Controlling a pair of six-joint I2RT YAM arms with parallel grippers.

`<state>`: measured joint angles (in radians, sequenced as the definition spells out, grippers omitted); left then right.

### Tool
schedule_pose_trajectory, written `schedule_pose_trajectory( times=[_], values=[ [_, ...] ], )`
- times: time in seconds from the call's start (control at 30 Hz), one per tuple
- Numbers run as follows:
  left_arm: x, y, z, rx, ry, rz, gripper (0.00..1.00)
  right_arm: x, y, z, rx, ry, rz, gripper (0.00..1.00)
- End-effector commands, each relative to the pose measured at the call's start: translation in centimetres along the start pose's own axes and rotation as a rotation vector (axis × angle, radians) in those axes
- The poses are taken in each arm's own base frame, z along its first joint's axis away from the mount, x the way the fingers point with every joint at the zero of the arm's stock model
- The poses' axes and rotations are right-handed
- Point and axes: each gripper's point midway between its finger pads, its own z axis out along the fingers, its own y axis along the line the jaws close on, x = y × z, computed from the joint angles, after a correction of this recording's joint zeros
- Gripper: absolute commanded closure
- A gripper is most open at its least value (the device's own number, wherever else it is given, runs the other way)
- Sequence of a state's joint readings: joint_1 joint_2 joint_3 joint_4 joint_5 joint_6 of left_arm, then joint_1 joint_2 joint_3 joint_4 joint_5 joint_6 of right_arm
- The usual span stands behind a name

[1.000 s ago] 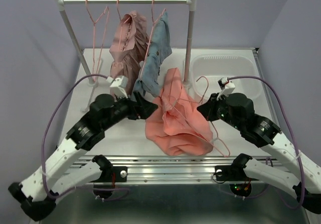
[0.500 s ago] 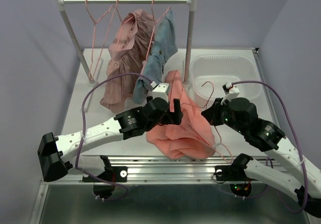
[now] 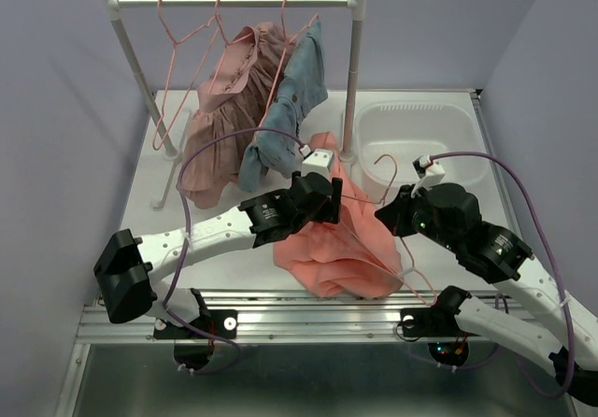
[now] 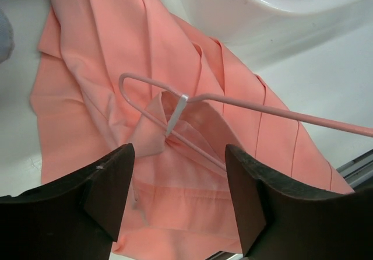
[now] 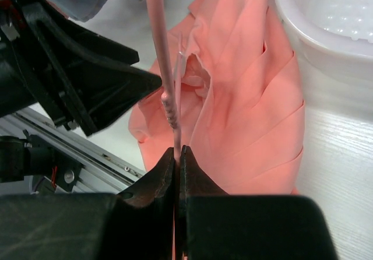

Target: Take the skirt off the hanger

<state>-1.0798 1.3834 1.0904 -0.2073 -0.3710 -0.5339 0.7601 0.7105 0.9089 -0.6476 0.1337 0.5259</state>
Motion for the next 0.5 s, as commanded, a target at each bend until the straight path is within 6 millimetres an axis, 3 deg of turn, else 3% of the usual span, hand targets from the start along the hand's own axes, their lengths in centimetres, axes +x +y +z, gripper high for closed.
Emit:
schedule_pose_trajectory(
  times=[0.0, 0.07, 0.3, 0.47],
  values=[
    [-1.9, 0.1, 0.6, 0.048, -0.042, -0.025, 0.33, -1.6, 1.4, -1.3, -0.063, -0.038, -0.020, 0.99],
    [-1.7, 0.7, 1.2, 0.049, -0.036, -0.030, 0.34, -1.8, 1.6, -1.5, -0.071, -0.037, -0.028, 0.99],
    [-1.5, -0.8, 2.1, 0.132, -0.008, 0.020, 0.36, -1.9, 2.1, -1.7, -0.099, -0.037, -0.034, 0.99],
    [-0.6, -0.5, 2.9, 0.118, 0.012, 0.041, 0.40, -2.2, 2.3, -1.7, -0.099, -0.042, -0.035, 0.99]
  ],
)
